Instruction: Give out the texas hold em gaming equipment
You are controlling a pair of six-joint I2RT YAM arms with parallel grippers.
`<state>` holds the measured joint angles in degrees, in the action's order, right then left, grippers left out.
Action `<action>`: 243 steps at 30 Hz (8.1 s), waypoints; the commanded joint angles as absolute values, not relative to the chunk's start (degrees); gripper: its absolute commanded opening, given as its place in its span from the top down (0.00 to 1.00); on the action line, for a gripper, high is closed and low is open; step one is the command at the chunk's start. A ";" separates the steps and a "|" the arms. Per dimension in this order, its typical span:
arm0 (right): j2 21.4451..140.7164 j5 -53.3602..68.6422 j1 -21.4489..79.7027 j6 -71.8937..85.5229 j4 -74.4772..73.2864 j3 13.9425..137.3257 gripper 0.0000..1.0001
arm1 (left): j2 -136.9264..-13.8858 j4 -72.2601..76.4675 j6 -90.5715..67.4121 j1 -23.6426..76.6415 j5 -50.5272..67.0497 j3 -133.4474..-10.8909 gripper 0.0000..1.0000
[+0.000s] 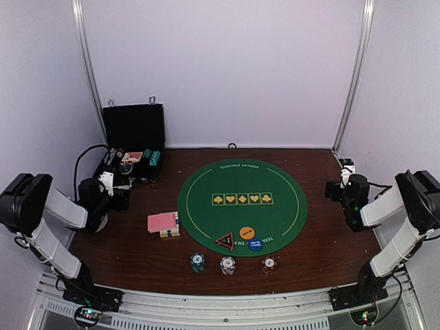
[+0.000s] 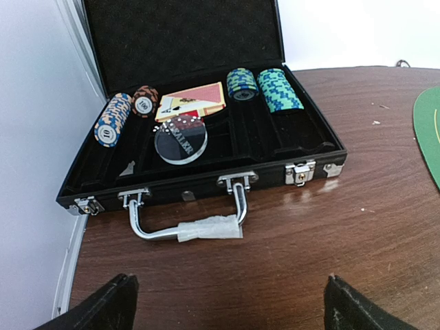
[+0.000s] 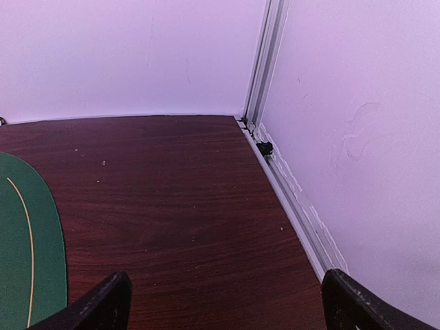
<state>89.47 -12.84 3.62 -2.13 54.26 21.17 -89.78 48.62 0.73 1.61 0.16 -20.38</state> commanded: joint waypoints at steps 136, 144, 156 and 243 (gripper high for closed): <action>145.66 4.62 55.18 25.40 -46.50 128.22 0.58 | -68.53 -63.10 11.51 1.58 13.15 -76.24 0.02; 140.37 2.86 54.71 24.62 -47.94 126.57 0.43 | -68.16 -63.56 11.92 1.58 13.80 -75.75 0.02; 114.68 -6.21 54.52 30.65 -44.48 92.98 0.13 | -68.12 -64.13 12.29 1.63 14.03 -76.33 0.02; 129.06 -3.04 38.03 26.23 -39.11 106.57 0.27 | -70.12 -66.69 13.58 1.64 11.92 -80.89 0.02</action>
